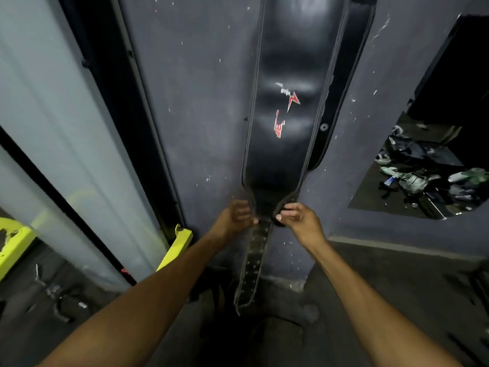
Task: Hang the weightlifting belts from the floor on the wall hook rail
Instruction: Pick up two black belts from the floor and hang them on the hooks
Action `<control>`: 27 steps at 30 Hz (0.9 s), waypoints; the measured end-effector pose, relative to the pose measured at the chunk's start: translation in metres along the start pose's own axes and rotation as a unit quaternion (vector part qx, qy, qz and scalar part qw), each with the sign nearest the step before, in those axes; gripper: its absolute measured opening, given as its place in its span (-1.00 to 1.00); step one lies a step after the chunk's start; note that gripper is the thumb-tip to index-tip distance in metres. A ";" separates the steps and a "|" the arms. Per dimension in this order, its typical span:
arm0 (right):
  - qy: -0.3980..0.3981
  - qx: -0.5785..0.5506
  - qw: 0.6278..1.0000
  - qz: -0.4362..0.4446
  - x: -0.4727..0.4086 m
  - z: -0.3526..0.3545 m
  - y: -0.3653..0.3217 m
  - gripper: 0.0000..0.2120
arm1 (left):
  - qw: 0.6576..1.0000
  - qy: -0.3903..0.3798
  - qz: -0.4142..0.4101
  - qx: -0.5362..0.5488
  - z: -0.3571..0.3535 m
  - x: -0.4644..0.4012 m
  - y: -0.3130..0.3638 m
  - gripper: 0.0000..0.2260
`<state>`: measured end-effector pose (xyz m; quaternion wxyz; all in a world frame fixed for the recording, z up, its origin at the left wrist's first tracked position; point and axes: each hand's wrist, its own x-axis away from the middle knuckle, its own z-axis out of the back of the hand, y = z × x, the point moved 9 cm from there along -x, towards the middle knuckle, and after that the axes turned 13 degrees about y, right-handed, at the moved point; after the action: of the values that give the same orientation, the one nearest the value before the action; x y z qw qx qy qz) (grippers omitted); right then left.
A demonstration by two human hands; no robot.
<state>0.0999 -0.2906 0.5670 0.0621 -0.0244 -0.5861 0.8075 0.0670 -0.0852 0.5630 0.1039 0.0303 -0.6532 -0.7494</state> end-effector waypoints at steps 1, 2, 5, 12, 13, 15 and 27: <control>0.012 0.019 0.999 -0.026 0.002 0.000 0.015 -0.65 | 1.000 0.003 0.008 -0.010 0.005 0.004 -0.012 -0.66; 0.022 0.037 0.998 -0.046 0.005 0.001 0.030 -0.63 | 1.000 0.012 0.017 -0.014 0.010 0.007 -0.027 -0.61; 0.025 0.067 0.994 -0.085 0.017 -0.001 0.074 -0.68 | 0.996 0.060 0.069 0.015 0.021 0.018 -0.070 -0.59; -0.019 0.101 0.986 -0.130 0.042 -0.019 0.130 -0.83 | 0.972 0.112 0.204 0.010 0.034 0.054 -0.161 -0.84; -0.024 0.105 0.985 -0.133 0.041 -0.023 0.136 -0.84 | 0.969 0.120 0.214 0.007 0.035 0.057 -0.170 -0.83; -0.039 0.115 0.983 -0.139 0.035 -0.033 0.148 -0.86 | 0.962 0.143 0.232 0.007 0.037 0.059 -0.191 -0.78; -0.222 0.146 0.947 -0.181 -0.025 -0.122 0.218 -0.84 | 0.925 0.217 0.311 -0.020 0.044 0.046 -0.259 -0.74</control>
<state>0.1233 -0.2452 0.3215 0.0788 0.2710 -0.4557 0.8442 -0.0156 -0.0193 0.3186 0.4715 -0.0148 -0.5760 -0.6676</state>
